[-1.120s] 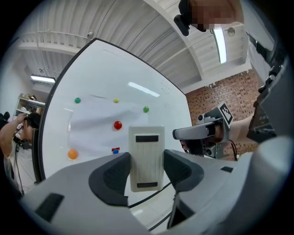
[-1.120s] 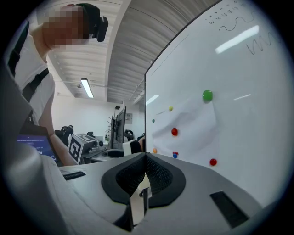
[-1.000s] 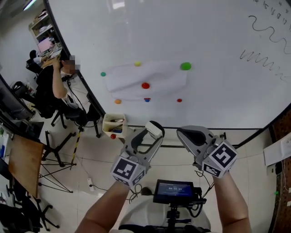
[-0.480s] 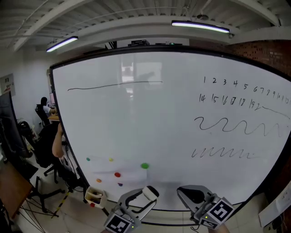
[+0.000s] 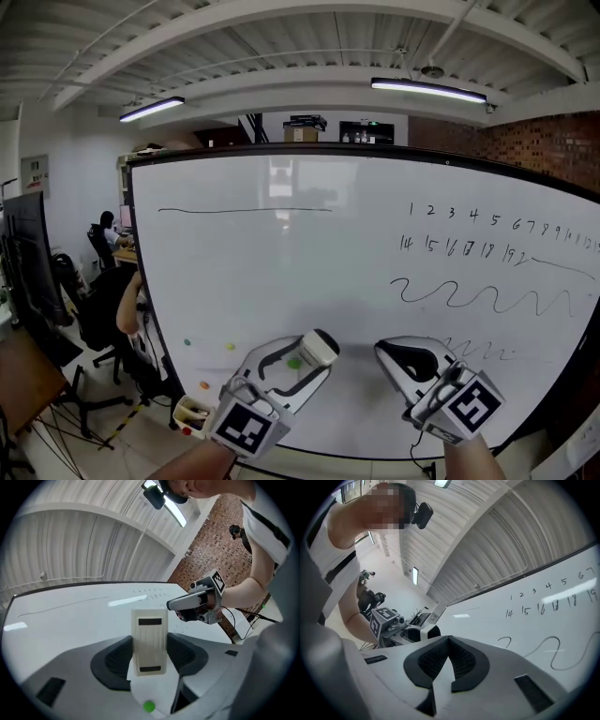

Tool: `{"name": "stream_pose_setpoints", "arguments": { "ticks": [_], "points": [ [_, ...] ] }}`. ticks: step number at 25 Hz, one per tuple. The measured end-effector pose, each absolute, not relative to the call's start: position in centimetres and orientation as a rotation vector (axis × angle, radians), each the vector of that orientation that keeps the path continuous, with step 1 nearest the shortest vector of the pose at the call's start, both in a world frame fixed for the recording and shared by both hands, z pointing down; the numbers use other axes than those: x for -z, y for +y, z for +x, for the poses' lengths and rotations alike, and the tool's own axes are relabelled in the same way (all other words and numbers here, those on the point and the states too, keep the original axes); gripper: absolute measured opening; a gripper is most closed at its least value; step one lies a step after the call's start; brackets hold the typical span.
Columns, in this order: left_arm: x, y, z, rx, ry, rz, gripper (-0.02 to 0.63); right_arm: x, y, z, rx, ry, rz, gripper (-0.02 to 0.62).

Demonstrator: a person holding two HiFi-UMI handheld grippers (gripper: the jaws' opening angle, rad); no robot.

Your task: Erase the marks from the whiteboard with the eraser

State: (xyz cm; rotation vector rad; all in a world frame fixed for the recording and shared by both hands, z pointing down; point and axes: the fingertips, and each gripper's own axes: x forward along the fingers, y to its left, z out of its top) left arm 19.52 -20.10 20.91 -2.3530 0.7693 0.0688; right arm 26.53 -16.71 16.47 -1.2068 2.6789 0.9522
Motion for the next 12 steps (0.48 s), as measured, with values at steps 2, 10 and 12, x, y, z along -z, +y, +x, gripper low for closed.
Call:
{"name": "stream_pose_setpoints", "arguments": {
  "ticks": [2, 10, 12],
  "points": [
    [-18.7, -19.7, 19.3, -0.052, 0.778, -2.297, 0.258, -14.8, -16.7, 25.6, -0.979, 2.665, -1.187, 0.015],
    [-11.8, -21.7, 15.3, 0.040, 0.865, -2.075, 0.258, -8.7, -17.4, 20.2, -1.081, 2.597, -1.151, 0.015],
    [-10.7, -22.1, 15.1, 0.071, 0.877, -2.029, 0.258, -7.6, -17.5, 19.6, -1.106, 2.567, -1.170, 0.015]
  ]
}}
